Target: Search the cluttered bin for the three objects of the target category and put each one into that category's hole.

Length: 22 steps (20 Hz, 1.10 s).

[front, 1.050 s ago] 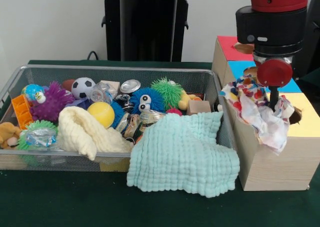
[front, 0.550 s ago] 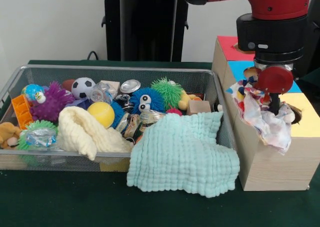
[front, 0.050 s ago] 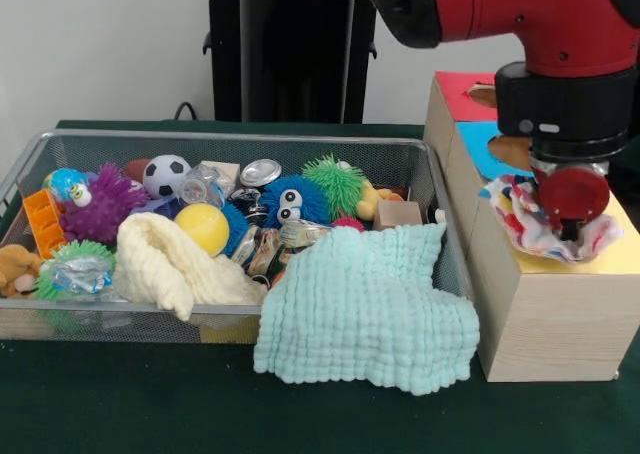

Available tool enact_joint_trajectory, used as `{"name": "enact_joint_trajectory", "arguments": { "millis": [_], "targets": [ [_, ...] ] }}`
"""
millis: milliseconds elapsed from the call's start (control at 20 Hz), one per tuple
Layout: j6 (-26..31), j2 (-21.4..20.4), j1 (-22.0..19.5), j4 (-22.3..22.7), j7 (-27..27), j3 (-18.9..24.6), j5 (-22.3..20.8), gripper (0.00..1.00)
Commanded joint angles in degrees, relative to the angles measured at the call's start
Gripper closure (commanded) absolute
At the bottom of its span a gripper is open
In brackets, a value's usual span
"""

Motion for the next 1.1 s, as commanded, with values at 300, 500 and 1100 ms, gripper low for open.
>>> {"name": "enact_joint_trajectory", "arguments": {
  "millis": [300,500,1100],
  "targets": [
    [-3.78,12.07,3.29,-7.66,17.55,-3.2,1.83,1.0],
    [-5.87,13.63,4.71,-9.48,20.15,-5.89,3.41,1.0],
    [-4.58,6.51,4.21,-3.12,20.96,-6.66,5.22,1.0]
  ]
}}
